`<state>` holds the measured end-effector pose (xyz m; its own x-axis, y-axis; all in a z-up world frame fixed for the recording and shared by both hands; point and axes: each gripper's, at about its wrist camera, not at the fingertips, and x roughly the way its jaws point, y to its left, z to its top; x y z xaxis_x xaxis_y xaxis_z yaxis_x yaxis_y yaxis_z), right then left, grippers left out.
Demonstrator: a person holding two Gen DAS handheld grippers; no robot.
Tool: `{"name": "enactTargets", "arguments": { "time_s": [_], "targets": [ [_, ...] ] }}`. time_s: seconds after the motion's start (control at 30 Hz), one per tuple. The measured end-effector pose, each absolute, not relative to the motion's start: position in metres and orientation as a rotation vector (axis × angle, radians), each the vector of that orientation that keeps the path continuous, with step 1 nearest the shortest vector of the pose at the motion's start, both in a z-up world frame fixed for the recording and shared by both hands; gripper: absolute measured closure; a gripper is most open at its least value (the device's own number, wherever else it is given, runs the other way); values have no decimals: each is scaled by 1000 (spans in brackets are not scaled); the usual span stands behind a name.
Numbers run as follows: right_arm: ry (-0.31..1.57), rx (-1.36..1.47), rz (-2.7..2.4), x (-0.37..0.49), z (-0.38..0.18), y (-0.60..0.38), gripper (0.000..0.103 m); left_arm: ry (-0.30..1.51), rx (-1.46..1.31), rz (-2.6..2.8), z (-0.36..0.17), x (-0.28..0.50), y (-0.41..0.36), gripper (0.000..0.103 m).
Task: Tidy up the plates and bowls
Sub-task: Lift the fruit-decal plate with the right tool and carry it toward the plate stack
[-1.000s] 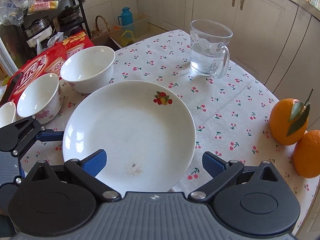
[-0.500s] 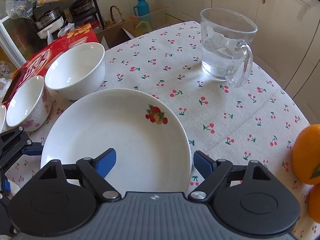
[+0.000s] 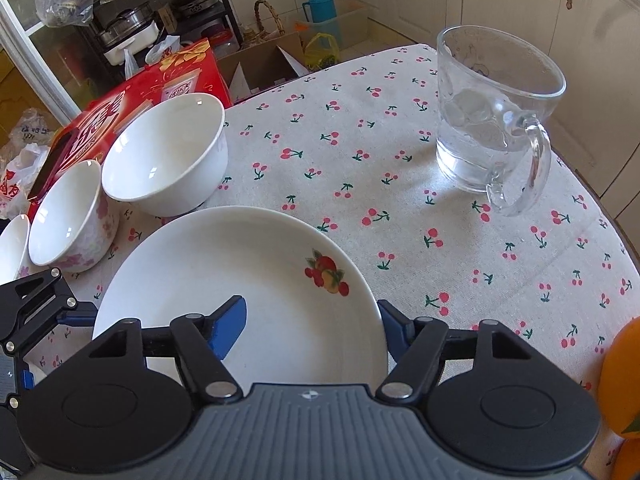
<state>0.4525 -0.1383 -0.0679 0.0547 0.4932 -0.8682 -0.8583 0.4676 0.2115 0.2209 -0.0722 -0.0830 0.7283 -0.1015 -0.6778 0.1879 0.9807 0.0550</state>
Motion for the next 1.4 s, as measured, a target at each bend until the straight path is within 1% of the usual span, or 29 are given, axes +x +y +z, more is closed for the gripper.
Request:
{"name": "enactTargets", "arguments": {
  "time_s": [0.7,1.4],
  "targets": [
    [1114,-344,1055,431,-58,-162,27,742,179,-221,-75,203,-72,22],
    [1084,-312,977,359,-25,-198,27,725,249,-338,-41,152,-83,22]
  ]
}}
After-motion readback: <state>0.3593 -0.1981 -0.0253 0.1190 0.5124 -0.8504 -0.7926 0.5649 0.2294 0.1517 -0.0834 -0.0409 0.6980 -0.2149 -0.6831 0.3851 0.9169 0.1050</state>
